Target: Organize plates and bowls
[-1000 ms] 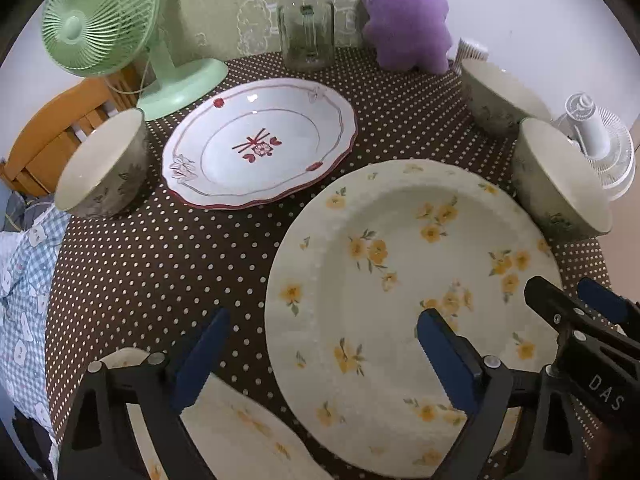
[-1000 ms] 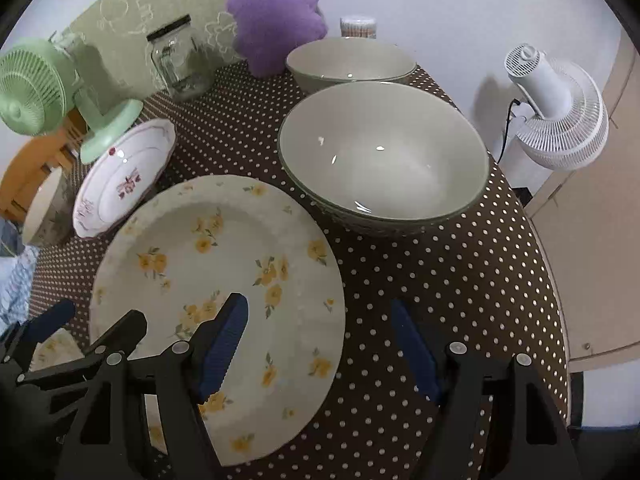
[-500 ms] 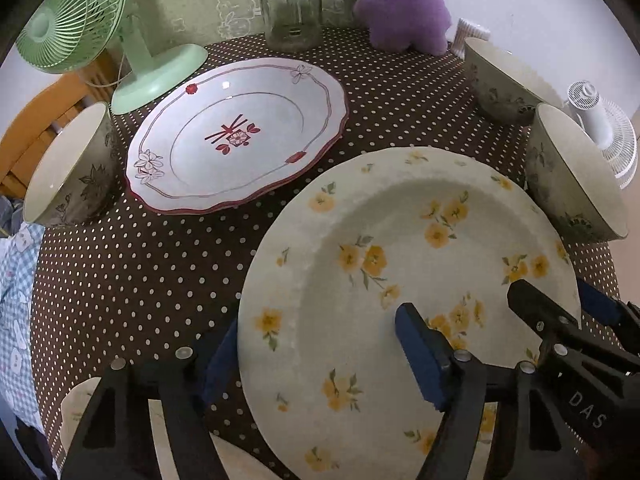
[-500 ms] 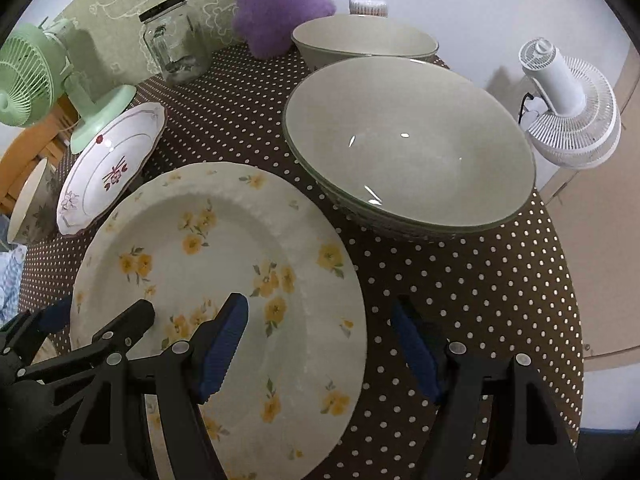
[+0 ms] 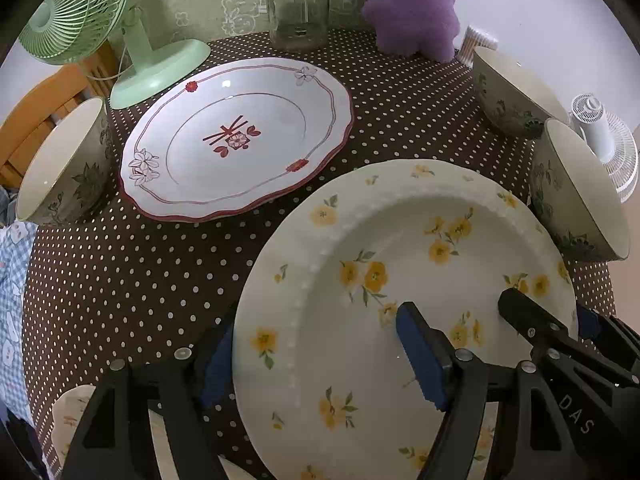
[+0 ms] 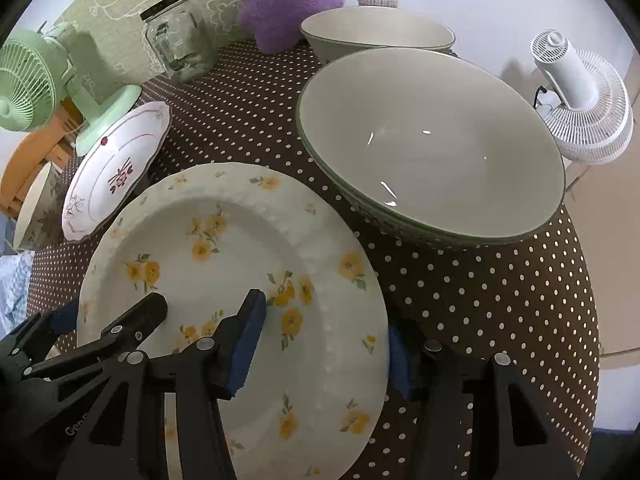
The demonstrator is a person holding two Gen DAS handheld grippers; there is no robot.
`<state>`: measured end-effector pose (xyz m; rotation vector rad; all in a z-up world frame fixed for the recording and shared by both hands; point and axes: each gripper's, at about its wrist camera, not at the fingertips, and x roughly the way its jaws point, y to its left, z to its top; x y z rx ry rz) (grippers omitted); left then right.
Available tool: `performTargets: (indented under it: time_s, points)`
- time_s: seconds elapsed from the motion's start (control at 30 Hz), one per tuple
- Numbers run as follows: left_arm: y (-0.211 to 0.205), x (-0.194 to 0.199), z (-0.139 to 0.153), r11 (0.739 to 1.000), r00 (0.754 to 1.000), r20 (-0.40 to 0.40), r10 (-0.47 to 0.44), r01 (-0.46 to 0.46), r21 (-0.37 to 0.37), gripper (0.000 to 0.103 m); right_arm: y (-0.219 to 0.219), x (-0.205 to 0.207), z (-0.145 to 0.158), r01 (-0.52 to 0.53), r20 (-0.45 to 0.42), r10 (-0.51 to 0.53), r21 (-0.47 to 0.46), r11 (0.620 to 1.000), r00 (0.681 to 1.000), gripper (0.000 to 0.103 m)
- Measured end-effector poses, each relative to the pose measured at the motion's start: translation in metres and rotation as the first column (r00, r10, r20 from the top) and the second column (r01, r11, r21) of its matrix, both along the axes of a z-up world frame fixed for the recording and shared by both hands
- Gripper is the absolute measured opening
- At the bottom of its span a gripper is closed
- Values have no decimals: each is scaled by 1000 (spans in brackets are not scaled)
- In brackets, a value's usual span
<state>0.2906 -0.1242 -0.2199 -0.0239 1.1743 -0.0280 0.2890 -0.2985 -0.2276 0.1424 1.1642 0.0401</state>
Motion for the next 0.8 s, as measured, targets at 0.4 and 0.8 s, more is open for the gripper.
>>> performTargets:
  time_s: [0.4, 0.8]
  points:
    - [-8, -12, 9, 1000, 1000, -12, -20, 20, 3, 72, -13, -10, 5, 44, -30, -43, 15, 999, 999, 59]
    - [-11, -34, 29, 1000, 1000, 7, -26, 26, 10, 72, -16, -27, 26, 39, -9, -39, 21, 999, 999, 59]
